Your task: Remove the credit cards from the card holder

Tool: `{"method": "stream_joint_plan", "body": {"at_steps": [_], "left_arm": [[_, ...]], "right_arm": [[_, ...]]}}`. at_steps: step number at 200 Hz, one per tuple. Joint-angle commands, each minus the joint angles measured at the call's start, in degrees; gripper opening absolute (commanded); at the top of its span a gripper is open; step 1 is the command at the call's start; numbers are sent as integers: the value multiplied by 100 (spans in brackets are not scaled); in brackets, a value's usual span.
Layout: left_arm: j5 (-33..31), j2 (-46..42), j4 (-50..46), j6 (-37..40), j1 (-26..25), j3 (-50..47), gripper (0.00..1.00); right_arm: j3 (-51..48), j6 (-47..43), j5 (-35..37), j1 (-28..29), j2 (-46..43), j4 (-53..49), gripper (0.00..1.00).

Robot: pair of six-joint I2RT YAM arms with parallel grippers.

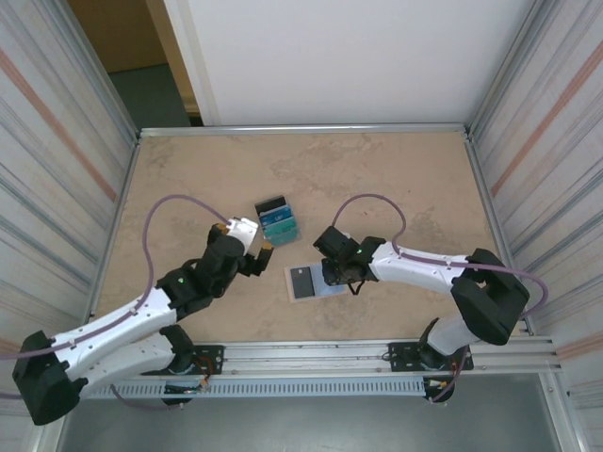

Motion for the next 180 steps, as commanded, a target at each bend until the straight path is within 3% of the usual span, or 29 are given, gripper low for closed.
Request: {"method": "stream_joint_plan", "body": {"at_steps": [1, 114, 180], "left_arm": [[-363, 204, 194, 218, -200, 201, 99], [-337, 1376, -92, -258, -739, 439, 99], [-239, 2161, -229, -646, -839, 592, 99]], "right_arm": [[-155, 186, 147, -90, -154, -154, 27], [-257, 212, 233, -218, 48, -213, 22], [-197, 142, 270, -240, -637, -331, 23]]}}
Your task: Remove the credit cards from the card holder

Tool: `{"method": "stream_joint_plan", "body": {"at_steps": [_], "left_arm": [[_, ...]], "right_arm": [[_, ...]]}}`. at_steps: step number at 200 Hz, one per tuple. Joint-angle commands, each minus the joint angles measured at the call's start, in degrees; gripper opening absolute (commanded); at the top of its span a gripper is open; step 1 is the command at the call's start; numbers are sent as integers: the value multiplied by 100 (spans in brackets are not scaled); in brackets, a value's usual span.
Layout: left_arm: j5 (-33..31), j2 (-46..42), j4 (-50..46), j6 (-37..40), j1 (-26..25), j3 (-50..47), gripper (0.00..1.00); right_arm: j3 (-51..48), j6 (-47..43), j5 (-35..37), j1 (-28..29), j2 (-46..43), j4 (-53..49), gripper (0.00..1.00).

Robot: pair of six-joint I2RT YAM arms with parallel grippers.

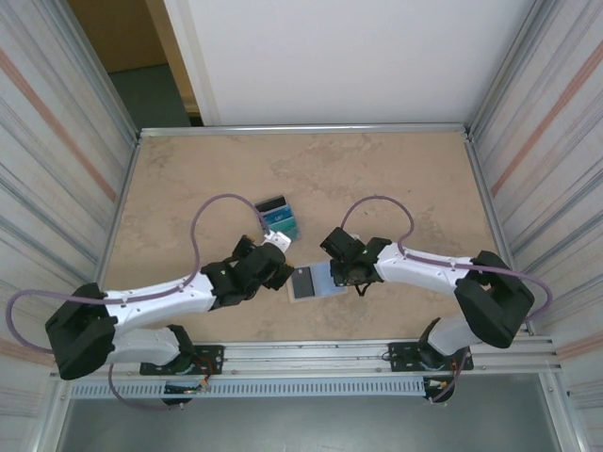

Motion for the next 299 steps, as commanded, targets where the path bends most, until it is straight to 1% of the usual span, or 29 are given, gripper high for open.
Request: {"method": "stream_joint_plan", "body": {"at_steps": [1, 33, 80, 125, 190, 211, 256, 299], "left_arm": [[-61, 217, -80, -288, -90, 190, 99], [5, 739, 62, -347, -191, 278, 99], [219, 1325, 164, -720, -210, 394, 99], [330, 1575, 214, -893, -210, 367, 99], [316, 1794, 102, -1042, -207, 306, 99], [307, 1798, 47, -1081, -209, 272, 99], [272, 1774, 11, -1083, -210, 255, 99], [283, 1825, -3, -1093, -218, 278, 99]], "right_arm": [[14, 59, 124, -58, -399, -153, 23], [-29, 61, -187, -118, -725, 48, 23], [-255, 188, -1057, -295, -916, 703, 25], [-392, 344, -1681, -331, -694, 1292, 25], [-372, 519, -2235, -353, -72, 1786, 23], [-451, 632, -2487, -437, 61, 2049, 22], [-888, 1011, -3265, -736, 263, 2946, 19], [-950, 1004, -3328, -774, 420, 3006, 18]]}}
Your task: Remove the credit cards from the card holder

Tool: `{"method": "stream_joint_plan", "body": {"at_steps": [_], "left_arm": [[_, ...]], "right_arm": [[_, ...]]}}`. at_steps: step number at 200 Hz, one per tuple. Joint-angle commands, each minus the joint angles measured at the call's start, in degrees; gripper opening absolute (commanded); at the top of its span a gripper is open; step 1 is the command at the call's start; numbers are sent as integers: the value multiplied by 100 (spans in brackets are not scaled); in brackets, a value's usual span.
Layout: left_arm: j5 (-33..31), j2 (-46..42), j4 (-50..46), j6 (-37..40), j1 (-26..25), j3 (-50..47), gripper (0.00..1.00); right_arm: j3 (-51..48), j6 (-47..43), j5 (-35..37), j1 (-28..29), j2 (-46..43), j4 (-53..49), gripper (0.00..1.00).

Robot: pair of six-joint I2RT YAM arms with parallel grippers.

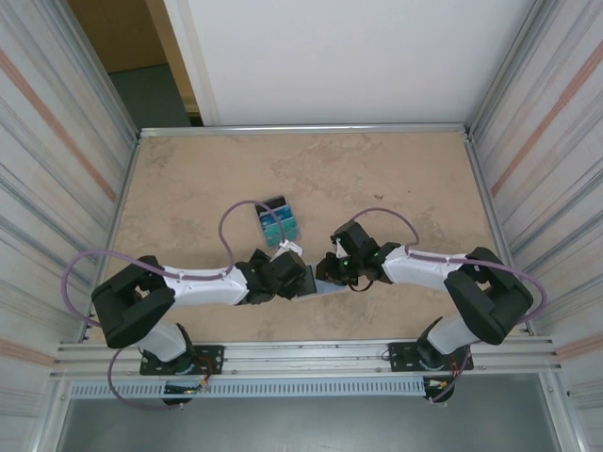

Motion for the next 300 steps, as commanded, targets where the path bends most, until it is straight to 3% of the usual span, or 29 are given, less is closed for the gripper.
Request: {"method": "stream_joint_plan", "body": {"at_steps": [1, 250, 300], "left_arm": [[-46, 150, -267, -88, -41, 21, 99], [-128, 313, -395, -61, -103, 128, 99], [-155, 320, -416, -63, -120, 154, 99]], "right_arm": [[-62, 103, -228, -34, 109, 226, 18], [-362, 311, -686, -301, 488, 906, 13], [-440, 495, -1096, -312, 590, 1529, 10]]}}
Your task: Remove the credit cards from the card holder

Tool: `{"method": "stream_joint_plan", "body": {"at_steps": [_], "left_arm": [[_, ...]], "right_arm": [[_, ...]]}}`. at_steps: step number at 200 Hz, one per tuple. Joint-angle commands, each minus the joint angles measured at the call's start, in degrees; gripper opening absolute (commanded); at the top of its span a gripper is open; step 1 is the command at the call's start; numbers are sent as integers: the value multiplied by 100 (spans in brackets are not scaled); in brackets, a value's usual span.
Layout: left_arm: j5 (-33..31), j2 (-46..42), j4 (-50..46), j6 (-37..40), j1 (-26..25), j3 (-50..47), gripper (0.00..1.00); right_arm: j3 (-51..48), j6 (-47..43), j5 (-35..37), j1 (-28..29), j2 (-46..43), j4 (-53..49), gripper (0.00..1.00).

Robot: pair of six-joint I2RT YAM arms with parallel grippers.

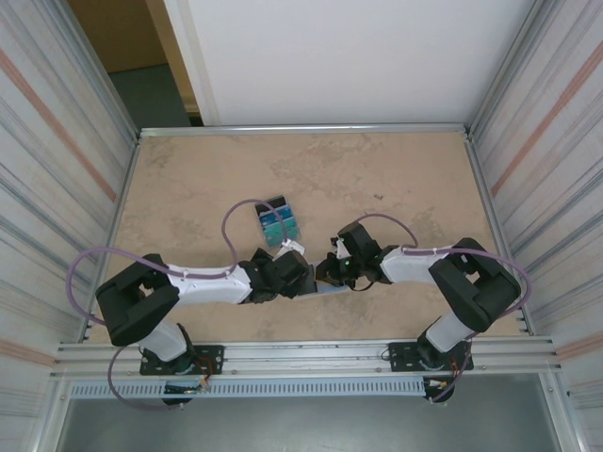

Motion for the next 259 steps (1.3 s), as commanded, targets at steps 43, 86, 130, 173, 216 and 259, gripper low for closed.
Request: {"method": "stream_joint_plan", "body": {"at_steps": [43, 86, 130, 173, 216, 259], "left_arm": [[-3, 184, -373, -55, -88, 33, 99], [9, 213, -381, -6, -114, 112, 99], [35, 248, -396, 10, -136, 174, 99], [59, 291, -391, 20, -158, 217, 99], [79, 327, -394, 3, -193, 236, 99], [-41, 301, -550, -58, -193, 217, 99]], "right_arm": [[-156, 278, -586, -50, 142, 789, 11], [-134, 299, -674, -59, 224, 931, 13], [-98, 310, -755, -60, 350, 1021, 12], [-87, 299, -801, -64, 360, 1099, 13], [-93, 295, -777, -63, 370, 1093, 12], [-120, 283, -734, -78, 283, 1009, 11]]}}
